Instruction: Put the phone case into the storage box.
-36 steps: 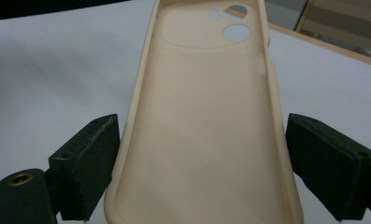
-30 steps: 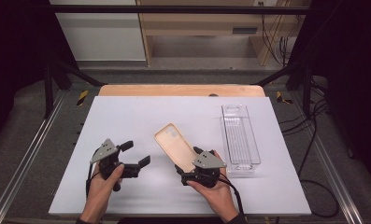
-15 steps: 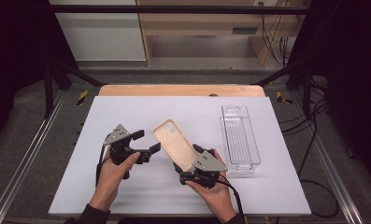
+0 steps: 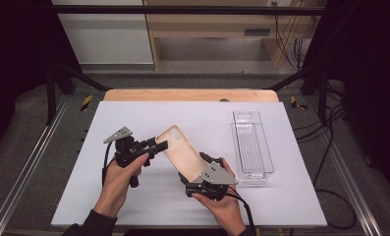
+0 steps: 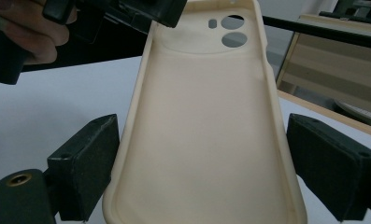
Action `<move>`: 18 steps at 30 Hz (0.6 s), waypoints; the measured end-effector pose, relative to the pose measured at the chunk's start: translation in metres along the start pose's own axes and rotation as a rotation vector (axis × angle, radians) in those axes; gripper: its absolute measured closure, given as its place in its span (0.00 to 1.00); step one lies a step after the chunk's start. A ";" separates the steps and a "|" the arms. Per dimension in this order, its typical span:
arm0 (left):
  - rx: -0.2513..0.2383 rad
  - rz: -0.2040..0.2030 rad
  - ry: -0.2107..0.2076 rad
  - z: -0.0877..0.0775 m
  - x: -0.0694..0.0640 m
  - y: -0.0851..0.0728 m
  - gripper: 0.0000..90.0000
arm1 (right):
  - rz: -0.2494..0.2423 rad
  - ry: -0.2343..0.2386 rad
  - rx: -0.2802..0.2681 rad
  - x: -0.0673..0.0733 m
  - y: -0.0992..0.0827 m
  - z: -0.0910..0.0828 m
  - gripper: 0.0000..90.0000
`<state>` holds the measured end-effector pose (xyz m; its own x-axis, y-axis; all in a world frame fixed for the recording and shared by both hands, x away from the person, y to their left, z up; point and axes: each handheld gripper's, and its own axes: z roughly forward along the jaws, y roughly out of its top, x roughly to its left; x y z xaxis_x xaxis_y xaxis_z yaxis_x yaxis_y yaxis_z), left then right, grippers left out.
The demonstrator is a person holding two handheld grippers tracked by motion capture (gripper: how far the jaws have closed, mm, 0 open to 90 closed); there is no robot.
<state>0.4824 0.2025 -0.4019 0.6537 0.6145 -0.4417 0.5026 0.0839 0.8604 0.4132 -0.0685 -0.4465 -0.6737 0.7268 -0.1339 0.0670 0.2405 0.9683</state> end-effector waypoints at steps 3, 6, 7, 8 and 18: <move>-0.024 -0.047 -0.021 -0.002 0.004 0.001 0.68 | -0.004 0.006 0.002 0.002 -0.001 0.001 0.13; -0.039 -0.076 -0.039 -0.004 0.004 0.001 0.77 | -0.005 0.011 0.009 0.004 -0.001 0.002 0.13; -0.042 -0.081 -0.040 -0.004 0.003 0.001 0.78 | -0.002 0.013 0.013 0.005 -0.001 0.003 0.13; -0.043 -0.082 -0.041 -0.004 0.002 0.001 0.79 | -0.003 0.013 0.015 0.005 -0.002 0.004 0.13; -0.067 -0.127 -0.047 -0.006 -0.008 -0.002 0.87 | 0.014 0.016 0.069 0.007 -0.008 0.011 0.13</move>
<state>0.4724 0.2019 -0.3985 0.6141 0.5581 -0.5581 0.5452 0.2113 0.8112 0.4162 -0.0584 -0.4570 -0.6842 0.7199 -0.1169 0.1266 0.2750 0.9531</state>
